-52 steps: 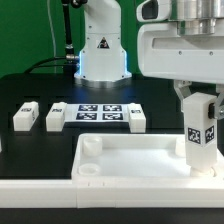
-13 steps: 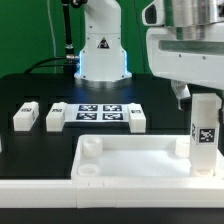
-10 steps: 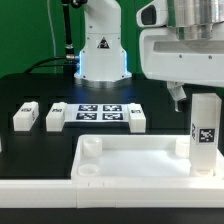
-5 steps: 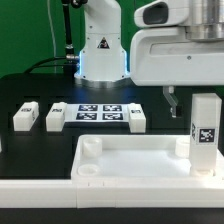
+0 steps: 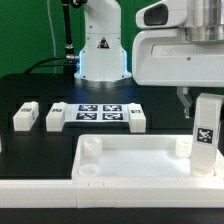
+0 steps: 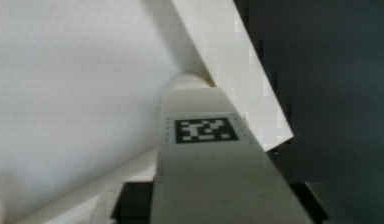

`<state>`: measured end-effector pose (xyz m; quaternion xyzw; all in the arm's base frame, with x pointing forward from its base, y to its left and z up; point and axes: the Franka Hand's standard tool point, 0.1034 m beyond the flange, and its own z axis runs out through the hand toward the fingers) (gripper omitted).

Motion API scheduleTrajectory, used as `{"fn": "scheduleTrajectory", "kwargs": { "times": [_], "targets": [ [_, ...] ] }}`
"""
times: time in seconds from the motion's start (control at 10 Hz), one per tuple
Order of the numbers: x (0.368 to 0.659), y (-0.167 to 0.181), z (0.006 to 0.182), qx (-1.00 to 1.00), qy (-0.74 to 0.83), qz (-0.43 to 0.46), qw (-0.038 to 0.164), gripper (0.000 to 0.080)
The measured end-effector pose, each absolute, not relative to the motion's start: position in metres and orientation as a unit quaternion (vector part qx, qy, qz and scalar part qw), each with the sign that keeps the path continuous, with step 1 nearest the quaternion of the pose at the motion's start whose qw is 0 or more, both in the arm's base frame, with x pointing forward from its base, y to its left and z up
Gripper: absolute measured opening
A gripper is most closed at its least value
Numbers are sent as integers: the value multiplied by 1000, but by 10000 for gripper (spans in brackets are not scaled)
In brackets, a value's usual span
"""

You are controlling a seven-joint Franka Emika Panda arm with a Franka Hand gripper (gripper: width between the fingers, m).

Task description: Assemble desk

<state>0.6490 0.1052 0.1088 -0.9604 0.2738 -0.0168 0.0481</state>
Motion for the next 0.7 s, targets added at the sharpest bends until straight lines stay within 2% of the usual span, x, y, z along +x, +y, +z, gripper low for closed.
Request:
{"fn": "scheduleTrajectory", "kwargs": {
  "times": [0.2,0.5,0.7],
  "targets": [
    [649,102,109,-926,374,-12,50,294],
    [648,104,106,-783,616,13,80,293],
    [649,106,106,-717,691,22,87,294]
  ]
}}
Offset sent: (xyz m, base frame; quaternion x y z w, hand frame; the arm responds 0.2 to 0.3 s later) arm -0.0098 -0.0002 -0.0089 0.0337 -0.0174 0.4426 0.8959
